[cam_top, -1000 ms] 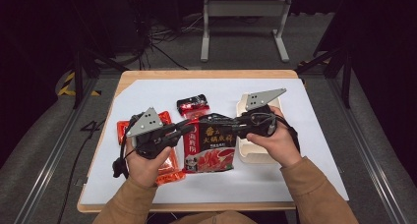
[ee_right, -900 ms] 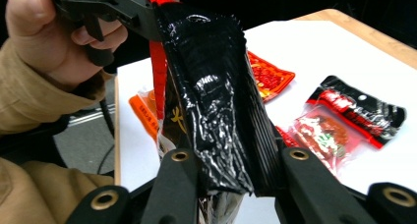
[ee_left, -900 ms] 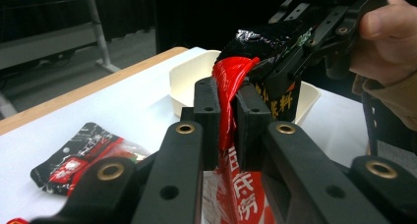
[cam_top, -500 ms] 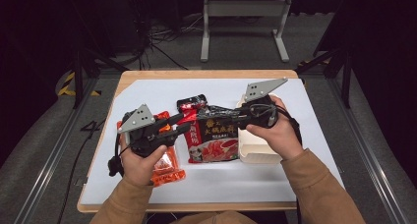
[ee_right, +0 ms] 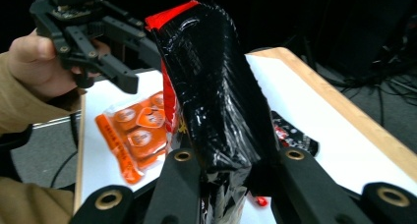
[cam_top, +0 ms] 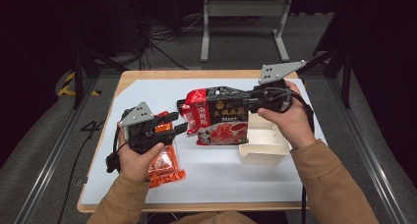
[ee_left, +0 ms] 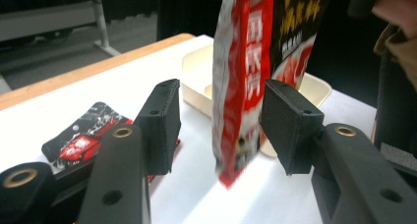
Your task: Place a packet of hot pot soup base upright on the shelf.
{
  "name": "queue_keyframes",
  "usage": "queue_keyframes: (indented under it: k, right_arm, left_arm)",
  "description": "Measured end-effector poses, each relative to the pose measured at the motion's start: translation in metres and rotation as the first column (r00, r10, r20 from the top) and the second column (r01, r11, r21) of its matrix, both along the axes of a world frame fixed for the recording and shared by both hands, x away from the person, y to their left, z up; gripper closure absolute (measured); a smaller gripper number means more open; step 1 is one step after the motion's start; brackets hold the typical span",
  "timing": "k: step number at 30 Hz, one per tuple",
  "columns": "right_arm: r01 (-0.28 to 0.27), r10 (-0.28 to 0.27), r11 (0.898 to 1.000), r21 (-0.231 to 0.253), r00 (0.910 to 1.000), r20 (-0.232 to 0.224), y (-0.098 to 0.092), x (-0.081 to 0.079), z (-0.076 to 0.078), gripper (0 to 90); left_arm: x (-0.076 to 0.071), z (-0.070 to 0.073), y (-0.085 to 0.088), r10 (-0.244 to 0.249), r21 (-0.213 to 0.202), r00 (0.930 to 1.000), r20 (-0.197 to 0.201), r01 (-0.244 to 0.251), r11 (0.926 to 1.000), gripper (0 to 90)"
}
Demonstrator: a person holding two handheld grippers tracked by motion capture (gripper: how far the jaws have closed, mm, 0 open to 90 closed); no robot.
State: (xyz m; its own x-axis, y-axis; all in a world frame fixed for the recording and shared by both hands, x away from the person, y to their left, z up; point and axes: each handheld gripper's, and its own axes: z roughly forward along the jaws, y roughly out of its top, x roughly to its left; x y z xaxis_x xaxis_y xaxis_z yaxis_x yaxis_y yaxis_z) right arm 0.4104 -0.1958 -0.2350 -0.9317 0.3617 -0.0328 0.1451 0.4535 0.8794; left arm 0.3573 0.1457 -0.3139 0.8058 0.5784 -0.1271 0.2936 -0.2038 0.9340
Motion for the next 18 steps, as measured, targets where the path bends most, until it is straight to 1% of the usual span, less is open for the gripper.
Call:
queue_keyframes:
  k: [4,7,9,15,18]
  right_arm:
    - [0.029,-0.028,1.0,-0.003,0.9994,0.017,-0.008,0.007,0.005,78.0]
    - [0.047,-0.047,0.999,0.005,0.9985,0.027,-0.015,0.012,0.008,78.0]
    - [0.058,-0.059,0.998,0.009,0.9977,0.035,-0.02,0.016,0.011,78.0]
    - [0.103,-0.104,0.995,0.017,0.9929,0.058,-0.033,0.026,0.016,77.9]
    - [0.122,-0.123,0.992,0.025,0.9906,0.06,-0.039,0.031,0.018,77.9]
  left_arm:
    - [0.003,-0.003,0.002,0.013,0.008,0.9999,0.001,-0.013,0.9999,47.4]
    - [0.005,-0.005,0.003,0.02,0.011,0.9998,-0.002,-0.02,0.9997,45.7]
    - [0.006,-0.006,0.004,0.023,0.021,0.9997,-0.003,-0.023,0.9995,45.1]
    - [0.009,-0.01,0.007,0.035,0.031,0.9994,0.0,-0.035,0.9989,43.0]
    - [0.011,-0.012,0.009,0.039,0.034,0.9992,-0.002,-0.039,0.9986,43.0]
